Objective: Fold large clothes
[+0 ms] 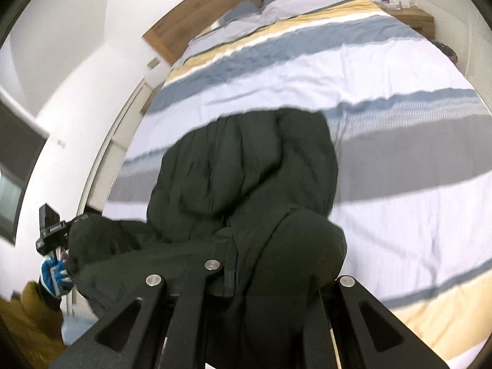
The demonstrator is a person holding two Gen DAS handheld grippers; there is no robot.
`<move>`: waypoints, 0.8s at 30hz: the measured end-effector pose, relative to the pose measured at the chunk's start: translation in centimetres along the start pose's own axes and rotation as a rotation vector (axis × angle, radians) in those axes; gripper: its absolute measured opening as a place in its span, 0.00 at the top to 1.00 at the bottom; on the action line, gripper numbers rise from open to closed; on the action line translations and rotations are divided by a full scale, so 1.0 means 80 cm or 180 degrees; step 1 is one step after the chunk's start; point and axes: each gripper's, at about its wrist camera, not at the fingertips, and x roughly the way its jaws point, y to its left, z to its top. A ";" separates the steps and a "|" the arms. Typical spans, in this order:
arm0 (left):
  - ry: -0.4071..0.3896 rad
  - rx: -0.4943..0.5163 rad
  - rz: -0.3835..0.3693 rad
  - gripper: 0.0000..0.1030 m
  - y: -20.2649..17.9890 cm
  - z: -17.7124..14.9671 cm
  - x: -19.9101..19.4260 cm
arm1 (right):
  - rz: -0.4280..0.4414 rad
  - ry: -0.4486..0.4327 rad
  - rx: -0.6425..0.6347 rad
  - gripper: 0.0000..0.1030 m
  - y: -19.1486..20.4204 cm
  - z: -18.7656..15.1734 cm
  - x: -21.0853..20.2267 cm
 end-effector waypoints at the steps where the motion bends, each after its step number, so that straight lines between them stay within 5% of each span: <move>1: -0.0027 0.0012 0.0011 0.89 -0.005 0.015 0.009 | -0.0024 -0.0026 0.0085 0.91 -0.008 0.019 0.005; 11: 0.0028 0.0042 0.0518 0.88 -0.003 0.156 0.165 | -0.0453 0.0180 0.0879 0.90 -0.074 0.143 0.142; 16: 0.0219 -0.0012 0.0715 0.85 0.016 0.194 0.253 | -0.0515 0.0373 0.1325 0.89 -0.122 0.178 0.222; 24: 0.0340 -0.0323 0.0525 0.72 0.048 0.212 0.318 | -0.0456 0.0514 0.1593 0.76 -0.156 0.194 0.288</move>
